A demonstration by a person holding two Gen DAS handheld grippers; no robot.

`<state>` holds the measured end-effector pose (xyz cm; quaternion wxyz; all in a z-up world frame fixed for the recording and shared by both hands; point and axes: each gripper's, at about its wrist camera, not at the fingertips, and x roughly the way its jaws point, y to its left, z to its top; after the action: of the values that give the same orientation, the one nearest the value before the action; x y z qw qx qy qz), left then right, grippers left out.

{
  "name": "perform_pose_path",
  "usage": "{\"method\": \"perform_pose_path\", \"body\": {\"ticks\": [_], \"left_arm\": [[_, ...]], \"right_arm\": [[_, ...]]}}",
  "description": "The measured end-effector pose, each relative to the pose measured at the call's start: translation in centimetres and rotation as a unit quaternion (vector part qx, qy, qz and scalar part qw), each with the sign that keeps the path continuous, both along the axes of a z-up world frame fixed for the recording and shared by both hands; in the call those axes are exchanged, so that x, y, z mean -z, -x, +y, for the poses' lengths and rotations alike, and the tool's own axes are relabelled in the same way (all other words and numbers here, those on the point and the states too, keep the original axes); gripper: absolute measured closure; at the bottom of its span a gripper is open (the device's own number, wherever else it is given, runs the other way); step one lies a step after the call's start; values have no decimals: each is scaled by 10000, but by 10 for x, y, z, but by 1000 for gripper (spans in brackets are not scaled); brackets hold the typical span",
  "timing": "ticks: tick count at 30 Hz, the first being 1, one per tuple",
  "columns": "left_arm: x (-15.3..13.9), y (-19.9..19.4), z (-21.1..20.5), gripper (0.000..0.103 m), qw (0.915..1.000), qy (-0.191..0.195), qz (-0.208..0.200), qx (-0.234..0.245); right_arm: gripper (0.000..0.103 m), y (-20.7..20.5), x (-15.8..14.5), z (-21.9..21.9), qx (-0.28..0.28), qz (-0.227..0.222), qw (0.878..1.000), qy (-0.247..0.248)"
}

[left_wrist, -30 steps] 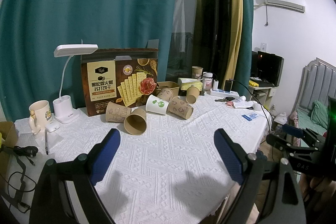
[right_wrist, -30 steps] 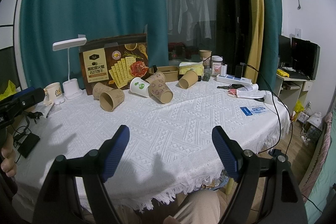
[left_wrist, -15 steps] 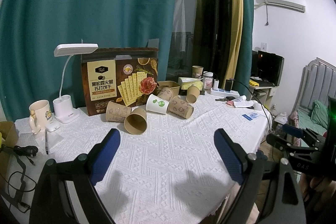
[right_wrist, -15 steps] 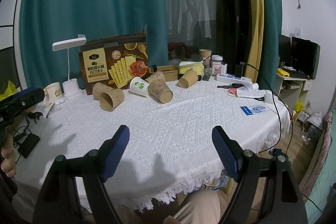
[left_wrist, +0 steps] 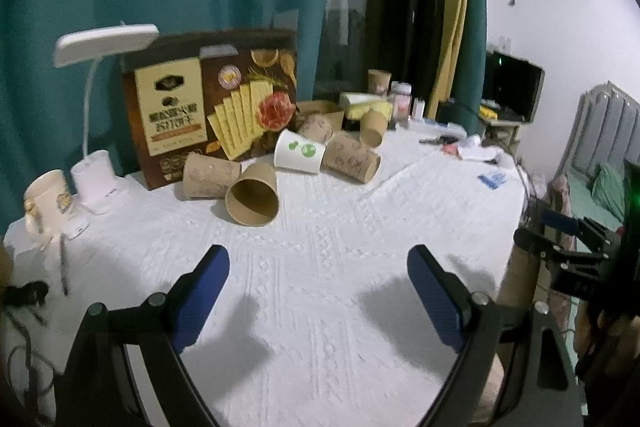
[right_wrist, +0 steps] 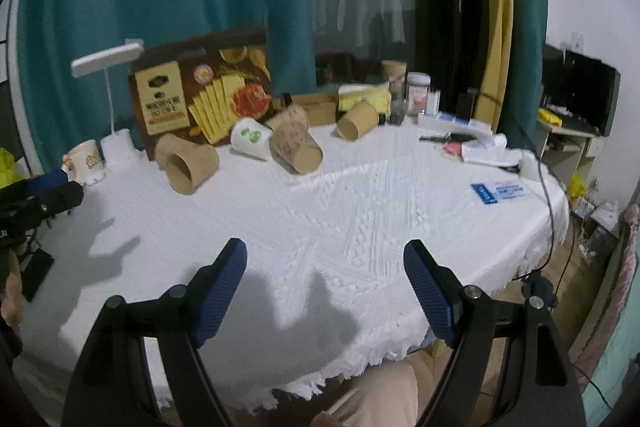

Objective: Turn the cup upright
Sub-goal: 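Reach the left gripper toward the pink-printed paper cup lying on its side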

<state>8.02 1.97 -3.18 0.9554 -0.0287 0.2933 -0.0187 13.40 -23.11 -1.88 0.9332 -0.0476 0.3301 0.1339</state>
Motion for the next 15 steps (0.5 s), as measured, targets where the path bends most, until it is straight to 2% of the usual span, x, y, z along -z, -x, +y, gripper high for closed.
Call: {"method": "perform_pose_path", "body": {"ticks": [5, 9, 15], "left_arm": [[11, -47, 0, 12, 9993, -106, 346, 105], [13, -88, -16, 12, 9983, -135, 494, 262], [15, -157, -45, 12, 9941, 568, 850, 352]], "right_arm": [[24, -50, 19, -11, 74, 198, 9998, 15], [24, -96, 29, -23, 139, 335, 9993, 43], [24, -146, 32, -43, 214, 374, 9991, 5]]}}
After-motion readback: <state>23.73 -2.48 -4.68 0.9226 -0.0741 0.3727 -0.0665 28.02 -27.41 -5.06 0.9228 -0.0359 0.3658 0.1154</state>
